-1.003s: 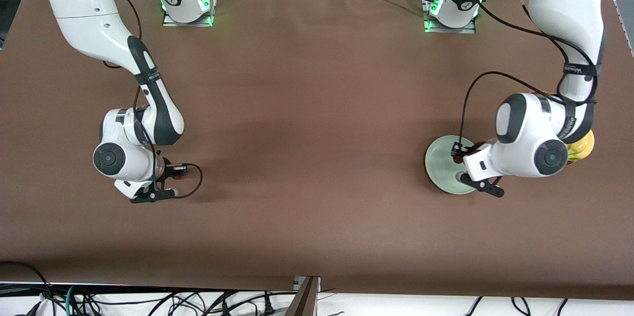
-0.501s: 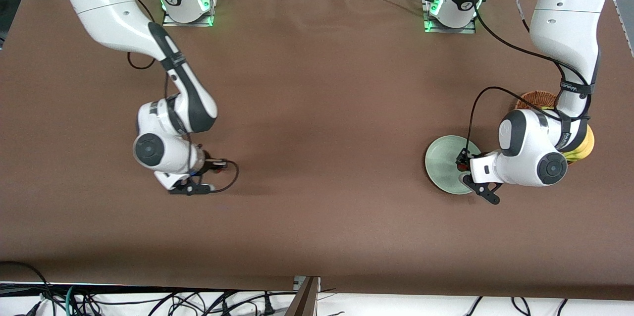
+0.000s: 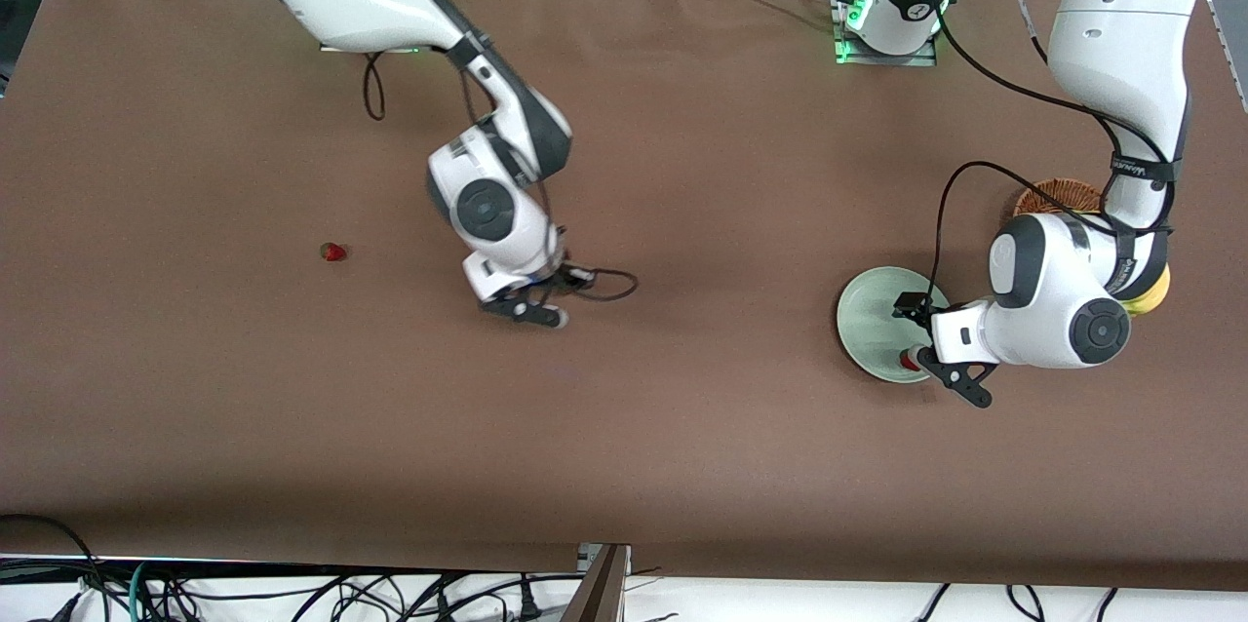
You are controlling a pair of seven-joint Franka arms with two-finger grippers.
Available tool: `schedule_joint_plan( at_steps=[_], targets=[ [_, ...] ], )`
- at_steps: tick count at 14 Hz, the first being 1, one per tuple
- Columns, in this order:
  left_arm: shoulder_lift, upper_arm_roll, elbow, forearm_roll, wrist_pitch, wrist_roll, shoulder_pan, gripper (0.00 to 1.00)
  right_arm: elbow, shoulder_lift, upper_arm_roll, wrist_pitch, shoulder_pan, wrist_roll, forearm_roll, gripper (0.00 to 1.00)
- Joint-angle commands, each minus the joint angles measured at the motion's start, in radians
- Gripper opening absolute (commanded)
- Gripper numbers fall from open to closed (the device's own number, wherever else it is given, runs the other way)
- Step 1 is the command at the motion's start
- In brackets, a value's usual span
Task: Collect all strawberries into plate
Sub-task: 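Release the strawberry onto the plate while the right gripper sets another mid-table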
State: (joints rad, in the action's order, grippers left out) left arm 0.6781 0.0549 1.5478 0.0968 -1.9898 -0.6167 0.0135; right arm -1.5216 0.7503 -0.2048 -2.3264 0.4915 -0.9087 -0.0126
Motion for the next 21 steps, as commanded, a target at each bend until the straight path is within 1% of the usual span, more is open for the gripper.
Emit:
schedule_joint_plan(
  at_steps=[1, 3, 4, 5, 7, 8, 9, 10, 12, 13, 14, 15, 16, 17, 19, 20, 21],
  targets=[
    [-0.031, 0.008, -0.078, -0.019, 0.13, -0.005, 0.002, 1.0, 0.032, 0.059, 0.01, -0.124, 0.099, -0.135, -0.003, 0.12],
    [-0.031, 0.008, -0.165, -0.019, 0.238, 0.003, -0.009, 1.0, 0.035, 0.096, 0.01, -0.223, 0.153, -0.199, -0.003, 0.12],
    [-0.031, 0.008, -0.195, -0.019, 0.271, 0.034, -0.01, 1.0, 0.035, 0.112, 0.01, -0.258, 0.169, -0.223, -0.003, 0.12],
    [-0.032, 0.01, -0.213, -0.019, 0.292, 0.076, -0.009, 1.0, 0.041, 0.124, 0.01, -0.283, 0.182, -0.233, -0.003, 0.12],
    [-0.047, 0.017, -0.233, -0.02, 0.336, 0.187, -0.01, 1.0, 0.096, 0.165, 0.011, -0.286, 0.22, -0.234, -0.003, 0.13],
    [-0.051, 0.023, -0.236, -0.013, 0.341, 0.265, -0.012, 1.0, 0.11, 0.182, 0.016, -0.286, 0.225, -0.234, -0.003, 0.2],
    [-0.06, 0.035, -0.238, -0.006, 0.344, 0.344, -0.029, 1.0, 0.115, 0.184, 0.016, -0.287, 0.225, -0.234, -0.001, 0.48],
    [-0.066, 0.046, -0.238, -0.002, 0.347, 0.41, -0.047, 1.0, 0.116, 0.181, 0.018, -0.287, 0.223, -0.227, 0.005, 0.99],
    [-0.072, 0.084, -0.236, 0.0, 0.348, 0.593, -0.072, 1.0, 0.121, 0.161, 0.033, -0.278, 0.216, -0.214, 0.006, 1.0],
    [-0.072, 0.126, -0.226, -0.002, 0.348, 0.695, -0.073, 1.0, 0.129, 0.141, 0.034, -0.26, 0.207, -0.21, 0.006, 1.0],
    [-0.071, 0.16, -0.221, -0.003, 0.347, 0.772, -0.075, 1.0, 0.147, 0.124, 0.039, -0.199, 0.184, -0.202, 0.008, 1.0],
    [-0.065, 0.169, -0.218, -0.002, 0.339, 0.835, -0.078, 1.0, 0.168, 0.106, 0.041, -0.109, 0.156, -0.156, 0.014, 1.0],
    [-0.061, 0.172, -0.219, -0.002, 0.338, 0.866, -0.093, 1.0, 0.184, 0.086, 0.039, -0.017, 0.124, -0.069, 0.014, 1.0],
    [-0.058, 0.172, -0.215, -0.002, 0.336, 0.874, -0.11, 1.0, 0.187, 0.064, 0.041, 0.045, 0.092, 0.012, 0.014, 1.0],
    [-0.069, 0.175, -0.149, 0.015, 0.292, 0.882, -0.11, 1.0, 0.181, 0.008, 0.045, 0.164, 0.023, 0.118, 0.011, 1.0],
    [-0.072, 0.175, -0.121, 0.046, 0.274, 0.899, -0.113, 1.0, 0.179, -0.023, 0.056, 0.235, -0.017, 0.169, 0.013, 1.0],
    [-0.075, 0.186, -0.101, 0.072, 0.248, 0.958, -0.121, 1.0, 0.179, -0.034, 0.068, 0.313, -0.057, 0.238, 0.016, 1.0]
  ],
)
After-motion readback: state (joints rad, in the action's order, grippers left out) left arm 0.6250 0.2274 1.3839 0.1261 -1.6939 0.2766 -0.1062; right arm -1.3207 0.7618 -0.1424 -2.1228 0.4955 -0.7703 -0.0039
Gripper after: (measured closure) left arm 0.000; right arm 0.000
